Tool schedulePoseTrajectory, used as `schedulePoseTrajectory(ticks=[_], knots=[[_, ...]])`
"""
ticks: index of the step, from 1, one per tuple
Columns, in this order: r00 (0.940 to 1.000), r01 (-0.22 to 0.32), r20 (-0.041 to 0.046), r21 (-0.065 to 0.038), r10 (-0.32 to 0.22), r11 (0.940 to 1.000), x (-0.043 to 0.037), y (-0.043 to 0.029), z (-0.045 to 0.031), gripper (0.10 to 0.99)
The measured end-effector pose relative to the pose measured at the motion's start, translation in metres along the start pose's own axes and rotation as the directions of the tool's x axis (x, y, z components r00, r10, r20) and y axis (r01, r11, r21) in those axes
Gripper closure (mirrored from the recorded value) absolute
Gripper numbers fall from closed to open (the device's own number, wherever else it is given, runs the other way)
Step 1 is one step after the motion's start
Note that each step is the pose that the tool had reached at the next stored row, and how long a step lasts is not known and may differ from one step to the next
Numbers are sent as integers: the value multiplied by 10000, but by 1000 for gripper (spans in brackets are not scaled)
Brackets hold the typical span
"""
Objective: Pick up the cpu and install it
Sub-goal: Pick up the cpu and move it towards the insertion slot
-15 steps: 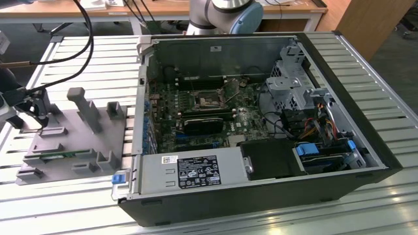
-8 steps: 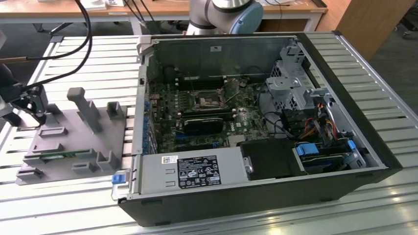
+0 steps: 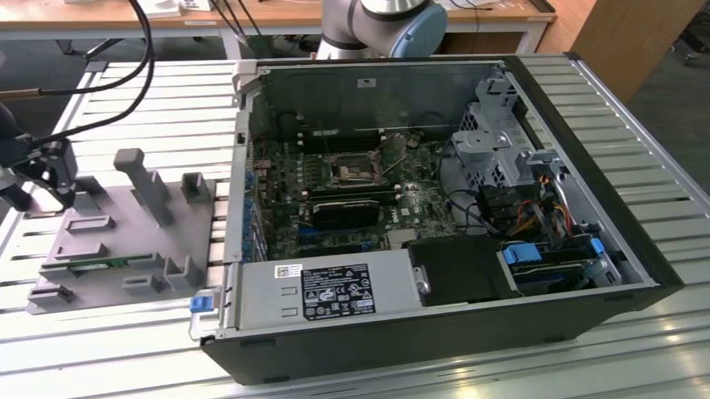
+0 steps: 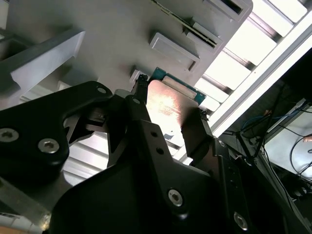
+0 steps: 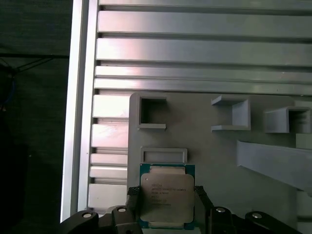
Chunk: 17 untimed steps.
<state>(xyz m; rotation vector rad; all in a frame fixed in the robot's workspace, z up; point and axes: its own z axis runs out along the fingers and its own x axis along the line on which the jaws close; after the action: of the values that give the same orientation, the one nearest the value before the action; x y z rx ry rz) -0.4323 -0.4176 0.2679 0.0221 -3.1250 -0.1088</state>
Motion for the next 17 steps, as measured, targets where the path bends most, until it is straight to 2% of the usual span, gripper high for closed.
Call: schedulePoseTrajectory(ticks=[17], knots=[[10000,0,-1,0,0,10000,3,17,-226,553]])
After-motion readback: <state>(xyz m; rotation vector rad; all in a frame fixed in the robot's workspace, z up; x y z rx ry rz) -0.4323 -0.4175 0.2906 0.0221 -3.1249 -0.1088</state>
